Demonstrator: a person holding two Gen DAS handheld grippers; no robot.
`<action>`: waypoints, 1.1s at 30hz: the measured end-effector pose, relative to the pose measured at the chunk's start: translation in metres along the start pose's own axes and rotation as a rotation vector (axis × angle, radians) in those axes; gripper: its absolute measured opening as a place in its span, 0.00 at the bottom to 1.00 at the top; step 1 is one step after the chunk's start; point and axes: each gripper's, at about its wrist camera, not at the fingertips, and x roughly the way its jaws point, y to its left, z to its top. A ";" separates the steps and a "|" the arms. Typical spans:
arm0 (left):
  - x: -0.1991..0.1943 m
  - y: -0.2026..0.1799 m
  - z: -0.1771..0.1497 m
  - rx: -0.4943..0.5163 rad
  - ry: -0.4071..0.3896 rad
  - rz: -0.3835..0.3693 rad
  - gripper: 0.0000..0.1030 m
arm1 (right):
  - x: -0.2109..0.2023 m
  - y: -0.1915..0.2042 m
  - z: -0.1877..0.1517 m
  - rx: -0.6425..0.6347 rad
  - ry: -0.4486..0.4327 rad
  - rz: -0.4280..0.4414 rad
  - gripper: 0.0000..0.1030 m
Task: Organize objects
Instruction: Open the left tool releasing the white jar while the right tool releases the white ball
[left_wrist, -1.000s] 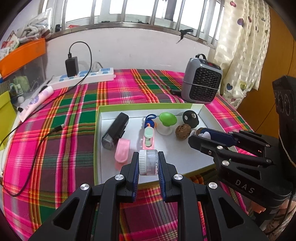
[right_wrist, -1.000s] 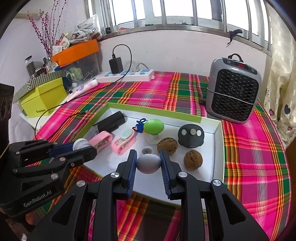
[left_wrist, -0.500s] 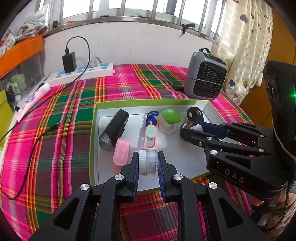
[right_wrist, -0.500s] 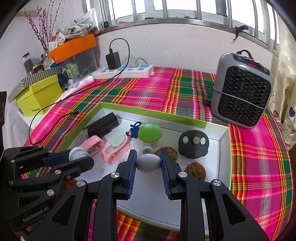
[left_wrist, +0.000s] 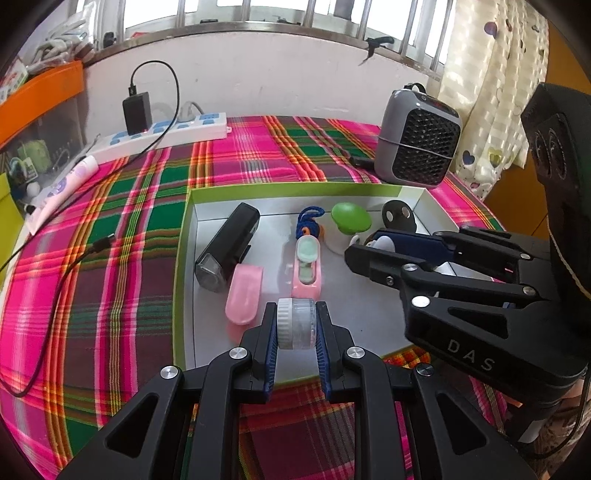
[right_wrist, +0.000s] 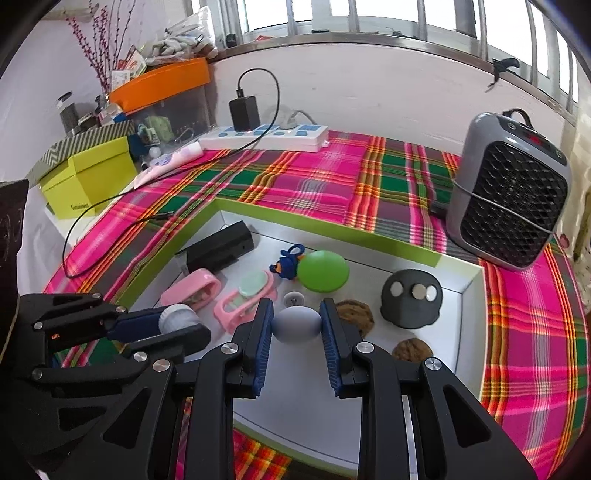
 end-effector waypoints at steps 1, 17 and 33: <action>0.000 0.000 0.000 0.001 0.000 -0.001 0.16 | 0.002 0.001 0.000 -0.003 0.004 -0.001 0.26; 0.005 0.003 0.001 -0.005 0.004 0.008 0.17 | 0.016 -0.001 -0.001 -0.008 0.034 -0.014 0.26; 0.004 0.003 0.001 -0.006 0.003 0.007 0.17 | 0.021 -0.001 -0.002 -0.010 0.048 -0.013 0.26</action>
